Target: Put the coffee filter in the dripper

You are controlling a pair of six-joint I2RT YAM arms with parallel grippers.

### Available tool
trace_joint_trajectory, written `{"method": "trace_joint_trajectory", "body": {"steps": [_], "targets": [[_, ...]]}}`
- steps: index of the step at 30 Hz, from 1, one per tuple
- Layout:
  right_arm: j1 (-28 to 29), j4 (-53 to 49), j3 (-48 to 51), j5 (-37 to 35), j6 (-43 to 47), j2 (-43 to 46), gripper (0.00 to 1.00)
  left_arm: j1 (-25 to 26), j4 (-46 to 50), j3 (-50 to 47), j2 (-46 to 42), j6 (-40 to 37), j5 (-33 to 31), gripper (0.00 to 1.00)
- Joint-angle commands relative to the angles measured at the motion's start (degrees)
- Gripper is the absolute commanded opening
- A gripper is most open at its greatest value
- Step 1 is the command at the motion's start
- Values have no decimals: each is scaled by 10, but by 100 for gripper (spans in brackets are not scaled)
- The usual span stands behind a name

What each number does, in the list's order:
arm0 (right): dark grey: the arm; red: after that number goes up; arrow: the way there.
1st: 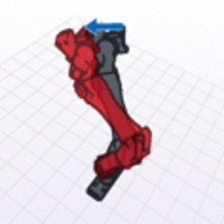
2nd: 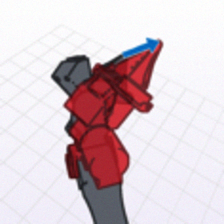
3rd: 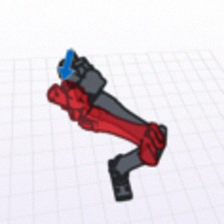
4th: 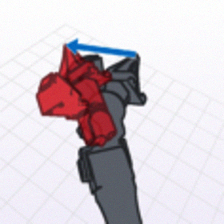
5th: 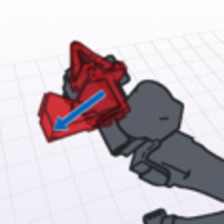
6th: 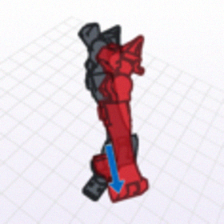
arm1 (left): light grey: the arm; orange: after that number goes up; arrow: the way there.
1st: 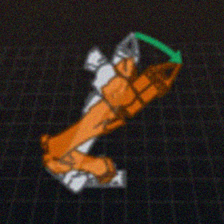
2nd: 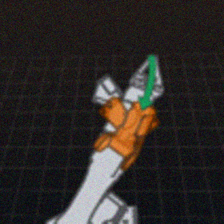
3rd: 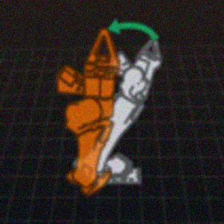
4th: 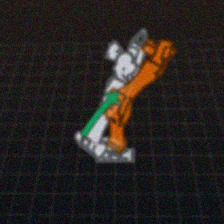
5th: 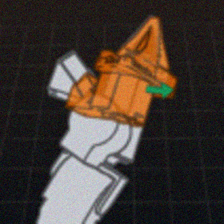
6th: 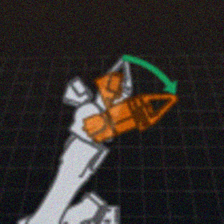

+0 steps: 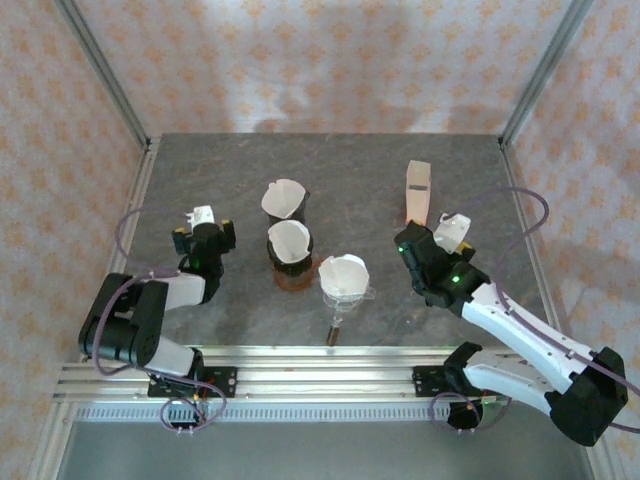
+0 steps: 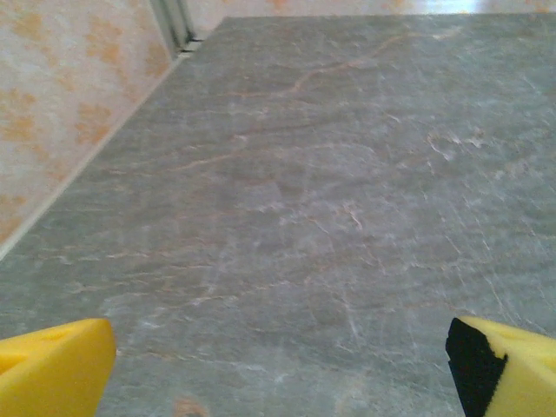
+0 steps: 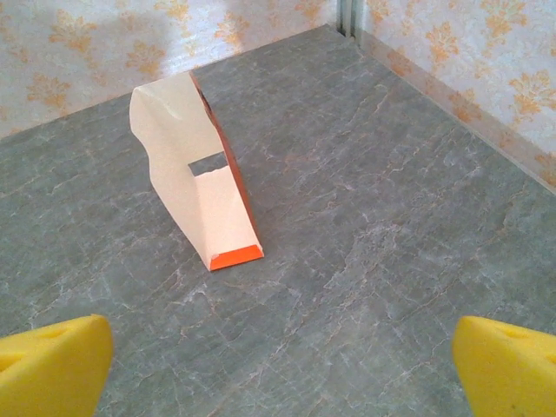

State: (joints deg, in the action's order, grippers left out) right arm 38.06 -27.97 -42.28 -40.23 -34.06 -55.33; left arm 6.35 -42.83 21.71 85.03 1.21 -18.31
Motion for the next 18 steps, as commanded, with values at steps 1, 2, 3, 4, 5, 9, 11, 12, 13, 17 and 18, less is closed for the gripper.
{"method": "trace_joint_trajectory", "body": {"steps": [1, 2, 3, 4, 5, 9, 11, 12, 13, 17, 18], "targets": [[-3, 4, 15, -38, 9, 0, 97, -10, -180, -32, 42, -32, 27, 100], [-3, 10, 17, -50, 9, 0, 98, -17, -97, -12, 20, -12, 28, 100], [-3, 20, 20, -58, 17, 0, 99, -27, -46, 7, 12, 5, 30, 100], [-5, 33, 21, -58, 32, -2, 100, -28, -78, -2, 21, 1, 33, 100], [-7, 47, 23, -51, 54, -6, 100, -27, -120, -10, 34, -8, 29, 100], [-29, 92, 12, -21, 113, -48, 100, -27, -95, -5, 27, -5, 29, 100], [-38, 137, 15, -31, 150, -79, 100, -26, -97, -6, 27, -7, 29, 100], [-47, 179, 24, -34, 184, -89, 100, -26, -84, -3, 23, -3, 29, 100], [-55, 216, 34, -35, 206, -95, 100, -27, -92, -4, 26, -4, 29, 100], [-126, 390, 93, 27, 281, -101, 100, -26, -96, -5, 27, -5, 28, 100], [-144, 448, 116, 52, 300, -104, 100, -26, -102, -6, 29, -7, 28, 100]]}}
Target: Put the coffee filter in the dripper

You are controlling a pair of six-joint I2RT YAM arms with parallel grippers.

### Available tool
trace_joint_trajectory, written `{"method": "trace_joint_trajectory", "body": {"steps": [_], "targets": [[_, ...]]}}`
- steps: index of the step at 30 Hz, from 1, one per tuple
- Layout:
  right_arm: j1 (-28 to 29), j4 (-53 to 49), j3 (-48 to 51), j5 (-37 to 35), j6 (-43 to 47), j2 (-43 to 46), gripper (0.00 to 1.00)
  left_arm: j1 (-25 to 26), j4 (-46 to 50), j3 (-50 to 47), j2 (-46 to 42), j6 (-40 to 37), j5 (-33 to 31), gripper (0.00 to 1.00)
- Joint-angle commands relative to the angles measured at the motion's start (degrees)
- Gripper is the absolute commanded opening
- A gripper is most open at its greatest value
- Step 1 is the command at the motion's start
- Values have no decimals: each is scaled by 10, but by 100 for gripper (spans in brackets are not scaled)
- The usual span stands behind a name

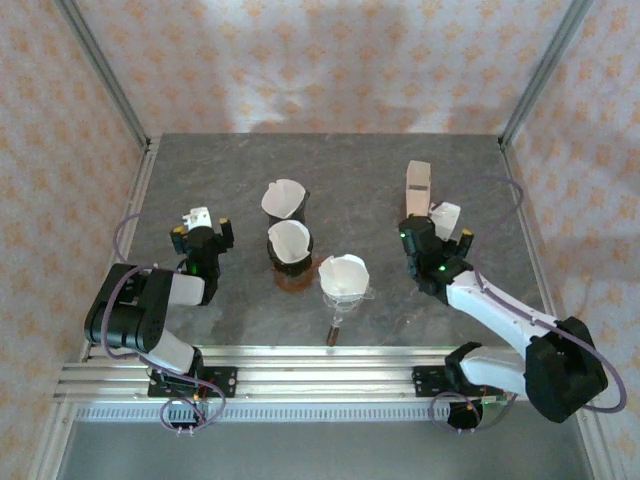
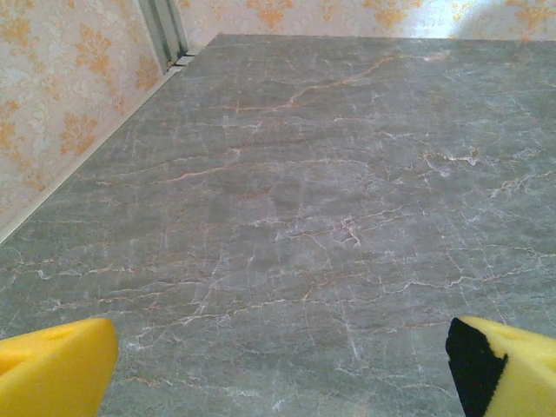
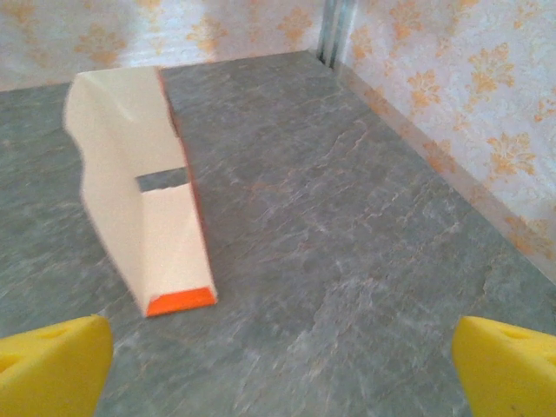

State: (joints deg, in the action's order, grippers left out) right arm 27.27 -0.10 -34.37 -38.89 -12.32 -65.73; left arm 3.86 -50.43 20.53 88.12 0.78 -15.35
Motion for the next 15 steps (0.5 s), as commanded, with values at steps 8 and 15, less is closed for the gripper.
{"method": "trace_joint_trajectory", "body": {"steps": [8, 15], "targets": [[-133, 324, 68, 122, 177, -86, 100, -1, -21, 6, -3, -2, 0, 100], [-226, 459, 135, 203, 118, -160, 100, -1, -21, 6, -3, -2, -1, 100]]}}
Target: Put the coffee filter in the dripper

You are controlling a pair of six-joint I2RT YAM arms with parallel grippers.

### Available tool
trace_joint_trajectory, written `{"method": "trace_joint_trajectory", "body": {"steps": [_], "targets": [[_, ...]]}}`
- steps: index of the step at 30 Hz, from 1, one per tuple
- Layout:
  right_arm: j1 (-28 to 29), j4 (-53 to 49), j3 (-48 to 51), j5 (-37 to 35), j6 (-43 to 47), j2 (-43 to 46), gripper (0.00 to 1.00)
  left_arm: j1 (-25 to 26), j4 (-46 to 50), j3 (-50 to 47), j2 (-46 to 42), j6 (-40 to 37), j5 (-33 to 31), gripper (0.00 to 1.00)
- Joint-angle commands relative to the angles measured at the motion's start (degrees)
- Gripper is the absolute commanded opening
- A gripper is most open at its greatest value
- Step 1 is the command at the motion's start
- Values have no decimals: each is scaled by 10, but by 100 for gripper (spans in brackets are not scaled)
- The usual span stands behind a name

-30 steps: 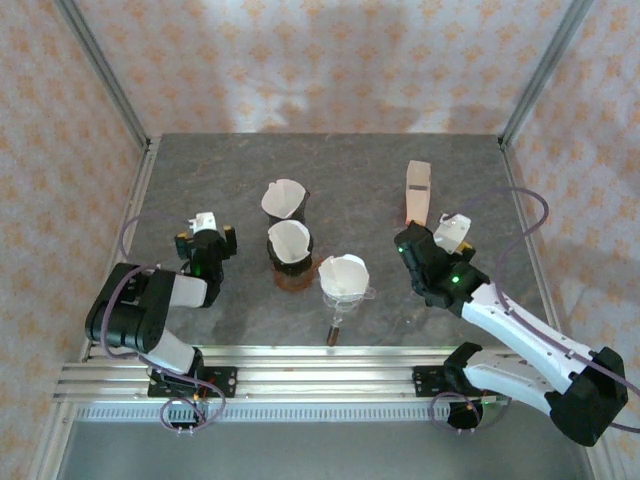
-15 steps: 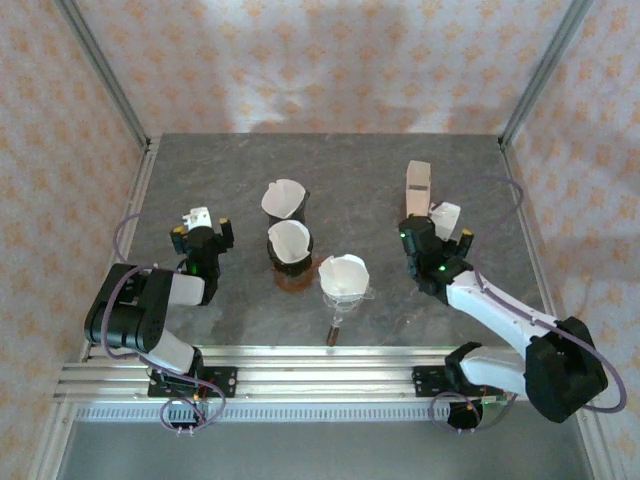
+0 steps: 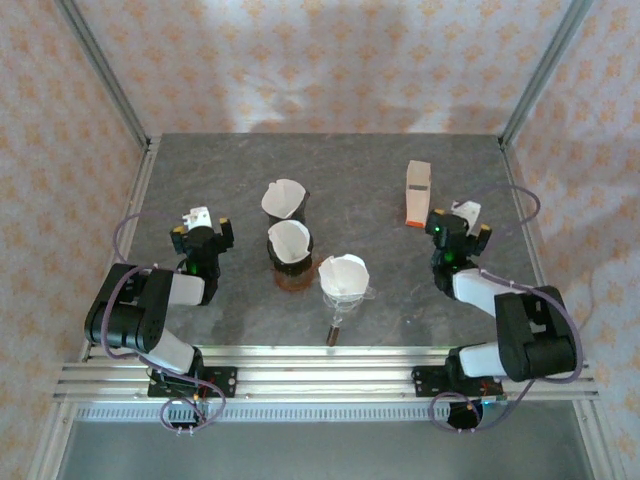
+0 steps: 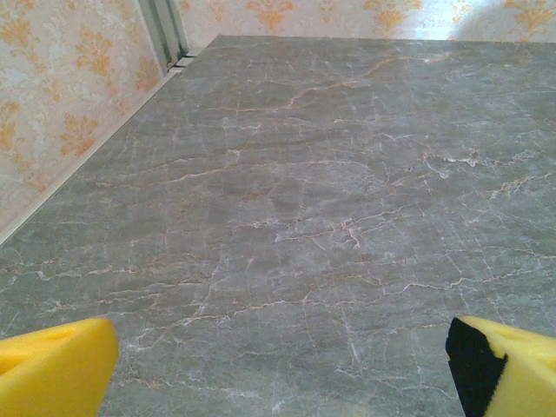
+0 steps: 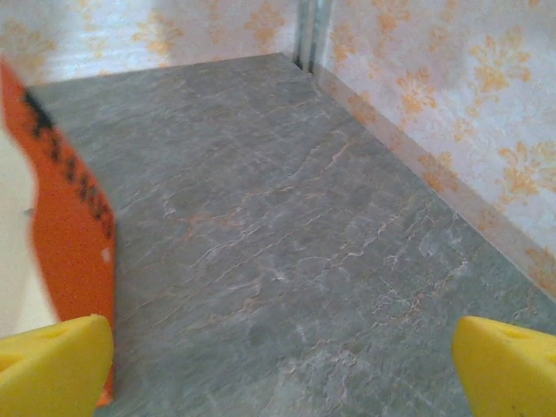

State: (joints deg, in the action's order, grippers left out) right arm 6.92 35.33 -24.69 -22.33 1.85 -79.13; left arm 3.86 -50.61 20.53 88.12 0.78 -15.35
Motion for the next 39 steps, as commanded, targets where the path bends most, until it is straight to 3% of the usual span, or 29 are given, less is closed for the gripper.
{"method": "trace_joint_trajectory", "body": {"steps": [1, 2, 4, 6, 8, 10, 39], "targets": [[-31, 149, 50, 66, -19, -42, 100, -2, -19, 6, -3, -2, -1, 100], [-34, 132, 45, 89, -18, -48, 100, -2, -19, 6, -3, -2, -1, 100], [-34, 207, 48, 91, -6, -100, 100, -2, -19, 6, -4, -2, -2, 100], [-39, 89, 13, 96, -21, -74, 100, -1, -20, 6, -3, -2, -1, 100], [-39, 144, 26, 96, -14, -91, 100, -2, -19, 6, -3, -2, -1, 100], [-39, 109, 17, 96, -18, -79, 100, -2, -19, 6, -3, -2, -1, 100], [-39, 118, 21, 90, -18, -81, 100, -1, -19, 6, -3, -1, -2, 100]]}}
